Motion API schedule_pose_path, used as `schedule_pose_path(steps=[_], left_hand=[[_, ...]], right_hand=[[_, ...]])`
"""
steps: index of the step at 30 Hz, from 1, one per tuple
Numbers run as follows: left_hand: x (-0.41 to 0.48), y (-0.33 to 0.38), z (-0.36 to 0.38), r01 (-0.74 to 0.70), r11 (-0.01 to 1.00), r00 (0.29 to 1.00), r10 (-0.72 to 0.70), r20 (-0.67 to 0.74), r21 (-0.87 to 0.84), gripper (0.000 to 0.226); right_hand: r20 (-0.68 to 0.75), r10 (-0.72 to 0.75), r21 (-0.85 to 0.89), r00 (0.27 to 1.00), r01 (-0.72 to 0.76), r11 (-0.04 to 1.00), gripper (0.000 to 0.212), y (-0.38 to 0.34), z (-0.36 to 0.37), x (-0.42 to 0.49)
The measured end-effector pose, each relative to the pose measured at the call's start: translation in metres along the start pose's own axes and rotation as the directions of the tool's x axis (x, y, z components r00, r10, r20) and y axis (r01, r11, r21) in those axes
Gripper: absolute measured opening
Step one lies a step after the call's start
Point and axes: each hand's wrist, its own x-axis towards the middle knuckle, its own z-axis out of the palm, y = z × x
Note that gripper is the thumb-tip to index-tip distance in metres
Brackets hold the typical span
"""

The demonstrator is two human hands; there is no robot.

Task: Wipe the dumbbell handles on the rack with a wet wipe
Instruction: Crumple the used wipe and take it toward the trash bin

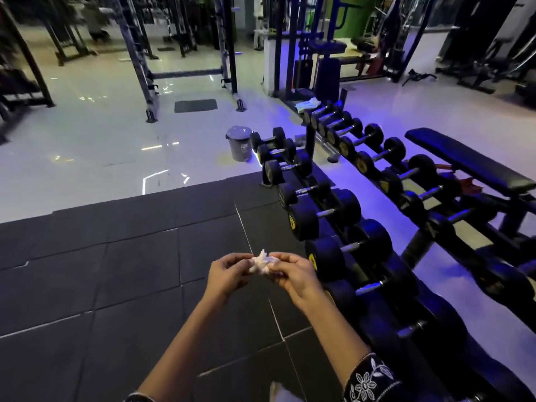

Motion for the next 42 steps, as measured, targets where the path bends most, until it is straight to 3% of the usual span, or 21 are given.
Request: schedule_pose_path(steps=[7, 11, 16, 24, 36, 42], left_hand=[[0.208, 0.043, -0.011, -0.017, 1.0, 0.993, 0.018, -0.117, 0.011, 0.009], [0.318, 0.093, -0.018, -0.005, 1.0, 0.986, 0.004, -0.164, -0.007, 0.01], [0.446, 0.145, -0.034, -0.009, 1.0, 0.977, 0.011, -0.214, 0.009, 0.01], [0.702, 0.205, -0.069, -0.111, 0.978, 0.976, 0.141, -0.165, 0.178, 0.017], [1.043, 0.315, -0.075, -0.164, 0.91, 0.986, 0.165, 0.029, 0.38, 0.016], [1.236, 0.346, -0.061, -0.092, 0.864, 0.994, 0.108, -0.005, 0.496, 0.017]], right_hand=[[-0.004, -0.025, -0.041, 1.0, 0.025, 0.999, 0.02, -0.062, 0.05, 0.205], [0.066, -0.009, -0.051, 0.998, 0.012, 0.999, 0.02, -0.115, 0.091, 0.315], [0.031, -0.014, -0.061, 0.999, 0.016, 0.998, 0.022, -0.169, 0.151, 0.446], [0.012, -0.024, -0.074, 1.0, 0.024, 0.997, 0.02, -0.228, 0.236, 0.676], [-0.123, -0.026, 0.017, 0.992, 0.028, 0.999, 0.016, -0.344, 0.334, 0.979], [-0.194, 0.003, 0.029, 0.981, 0.003, 1.0, 0.02, -0.404, 0.353, 1.158]])
